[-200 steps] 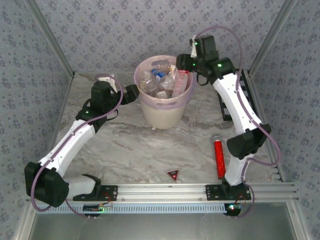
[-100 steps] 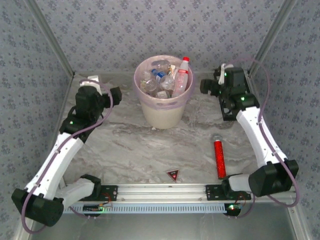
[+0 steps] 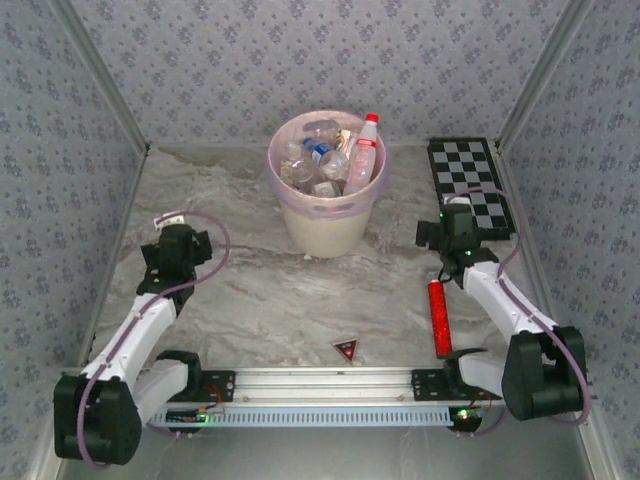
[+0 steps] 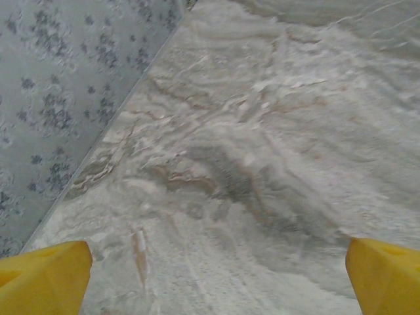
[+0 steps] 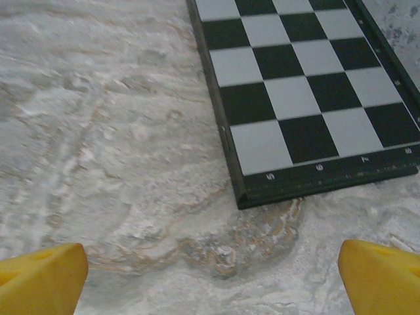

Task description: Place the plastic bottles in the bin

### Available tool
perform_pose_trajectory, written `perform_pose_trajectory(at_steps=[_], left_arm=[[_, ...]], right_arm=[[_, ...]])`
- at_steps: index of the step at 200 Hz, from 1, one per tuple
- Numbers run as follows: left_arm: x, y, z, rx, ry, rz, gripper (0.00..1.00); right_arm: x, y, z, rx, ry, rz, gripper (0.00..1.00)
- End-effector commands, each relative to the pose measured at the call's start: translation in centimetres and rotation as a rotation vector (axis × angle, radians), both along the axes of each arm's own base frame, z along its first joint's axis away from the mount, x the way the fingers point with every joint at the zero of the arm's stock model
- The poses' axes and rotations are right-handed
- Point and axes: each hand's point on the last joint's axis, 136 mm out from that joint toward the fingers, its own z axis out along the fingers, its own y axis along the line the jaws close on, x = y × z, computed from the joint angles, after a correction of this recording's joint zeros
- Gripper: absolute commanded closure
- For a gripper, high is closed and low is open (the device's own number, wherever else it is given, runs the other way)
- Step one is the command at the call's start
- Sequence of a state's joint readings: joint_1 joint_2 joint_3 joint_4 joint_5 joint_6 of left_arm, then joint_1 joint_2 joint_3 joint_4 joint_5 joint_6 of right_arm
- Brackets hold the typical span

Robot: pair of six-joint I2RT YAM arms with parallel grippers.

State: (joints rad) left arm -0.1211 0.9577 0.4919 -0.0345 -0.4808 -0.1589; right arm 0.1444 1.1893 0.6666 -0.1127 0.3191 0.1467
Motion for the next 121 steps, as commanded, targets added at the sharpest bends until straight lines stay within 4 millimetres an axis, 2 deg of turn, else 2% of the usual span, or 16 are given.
perform_pose_trajectory(at_steps=[1,27,60,85,121], left_arm=[[1.9,0.7,1.6,-0.005,-0.157,-0.006,0.01],[3.2,1.3,-1.1,-0.054,-0.162,-0.01,0.01],[5.6,0.6,-2.8,-0.016,-0.135,-0.075,0.01],[7.0,0.3,-3.4,-0.015,-0.131,-0.103,0.01],[7.9,-0.8,-3.9,-0.053,-0.167,-0.166,0.01]], right_arm=[[1.2,-0.9,0.2,-0.068,-0.08,-0.036,0.0],[1.8,-0.3,-2.0,-0.095,-0.073,-0.003,0.0],[2.3,0.8,-3.5,-0.106,-0.115,0.086,0.0],[2.8,1.5,-2.9,-0.08,-0.18,0.124,0.0],[3.6,0.9,-2.4,-0.092,-0.227,0.131,0.0]])
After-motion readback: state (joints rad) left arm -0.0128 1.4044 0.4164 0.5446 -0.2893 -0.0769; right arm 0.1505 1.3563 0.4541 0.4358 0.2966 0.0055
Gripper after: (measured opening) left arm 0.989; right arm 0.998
